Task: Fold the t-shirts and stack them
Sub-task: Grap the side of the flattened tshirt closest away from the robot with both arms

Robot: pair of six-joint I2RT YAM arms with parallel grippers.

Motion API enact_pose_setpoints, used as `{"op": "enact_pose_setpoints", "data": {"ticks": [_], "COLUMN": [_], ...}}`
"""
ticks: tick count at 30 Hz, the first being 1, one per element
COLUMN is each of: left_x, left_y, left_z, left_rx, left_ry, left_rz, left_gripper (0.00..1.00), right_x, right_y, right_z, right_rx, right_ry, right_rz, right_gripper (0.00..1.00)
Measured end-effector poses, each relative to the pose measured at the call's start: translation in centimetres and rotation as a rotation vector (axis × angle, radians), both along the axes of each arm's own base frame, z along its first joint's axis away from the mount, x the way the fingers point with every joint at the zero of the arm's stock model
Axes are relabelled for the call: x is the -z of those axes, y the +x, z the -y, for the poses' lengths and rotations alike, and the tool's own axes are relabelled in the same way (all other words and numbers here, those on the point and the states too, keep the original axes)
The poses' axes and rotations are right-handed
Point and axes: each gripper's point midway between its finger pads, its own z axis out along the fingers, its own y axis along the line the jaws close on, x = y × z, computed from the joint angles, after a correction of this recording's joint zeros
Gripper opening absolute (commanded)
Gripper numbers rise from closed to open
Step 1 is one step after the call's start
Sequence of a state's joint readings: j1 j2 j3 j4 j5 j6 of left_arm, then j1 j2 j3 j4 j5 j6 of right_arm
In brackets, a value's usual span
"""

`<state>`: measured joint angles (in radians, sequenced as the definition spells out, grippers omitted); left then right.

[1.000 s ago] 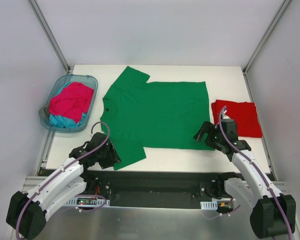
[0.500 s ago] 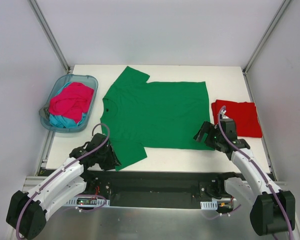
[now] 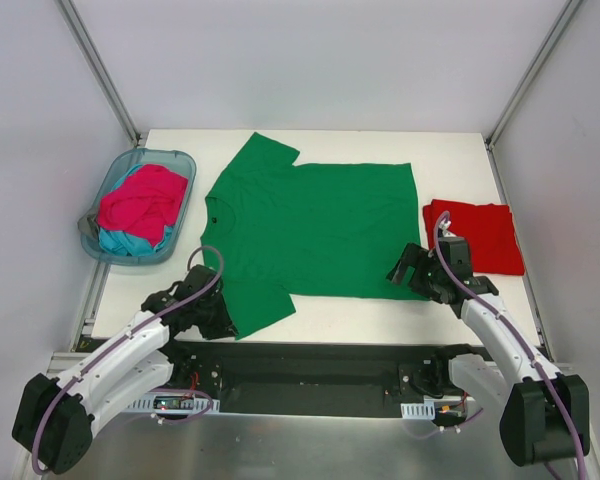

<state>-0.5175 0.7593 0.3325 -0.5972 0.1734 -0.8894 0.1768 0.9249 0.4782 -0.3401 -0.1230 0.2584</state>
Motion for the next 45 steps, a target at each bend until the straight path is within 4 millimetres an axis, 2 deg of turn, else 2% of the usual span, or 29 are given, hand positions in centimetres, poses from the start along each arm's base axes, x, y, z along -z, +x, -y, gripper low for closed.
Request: {"op": "enact_pose_setpoints", "data": {"ticks": [4, 15, 16, 22, 24, 31, 42, 45], "left_x": [-0.9, -2.7, -2.8, -3.9, -4.2, -4.6, -4.9, -4.9], "left_y": [0.8, 2.8, 2.9, 4.2, 4.6, 5.4, 5.7, 5.7], "left_z": [0.4, 2.4, 2.5, 3.3, 3.5, 3.9, 4.0, 4.0], "left_rx": [0.008, 0.038, 0.040, 0.056, 0.061, 0.076, 0.084, 0.084], "left_ry": [-0.025, -0.123, -0.128, -0.152, -0.154, -0.154, -0.156, -0.155], "left_rz": [0.050, 0.154, 0.160, 0.210, 0.221, 0.239, 0.255, 0.253], "left_gripper": [0.00, 0.00, 0.00, 0.00, 0.00, 0.00, 0.00, 0.00], "right_x": [0.1, 1.0, 1.1, 2.2, 2.6, 3.4, 3.7, 3.7], "right_y": [-0.1, -0.9, -1.0, -1.3, -1.4, -0.8, -0.8, -0.9], "right_z": [0.3, 3.2, 3.6, 4.9, 5.2, 5.5, 5.4, 5.4], "right_rx": [0.012, 0.150, 0.165, 0.228, 0.246, 0.290, 0.298, 0.298], "right_ry": [-0.015, -0.086, -0.092, -0.121, -0.128, -0.112, -0.095, -0.095], "right_rz": [-0.002, -0.065, -0.071, -0.129, -0.149, -0.169, -0.162, -0.159], "right_gripper": [0.96, 0.99, 0.94, 0.84, 0.77, 0.58, 0.52, 0.47]}}
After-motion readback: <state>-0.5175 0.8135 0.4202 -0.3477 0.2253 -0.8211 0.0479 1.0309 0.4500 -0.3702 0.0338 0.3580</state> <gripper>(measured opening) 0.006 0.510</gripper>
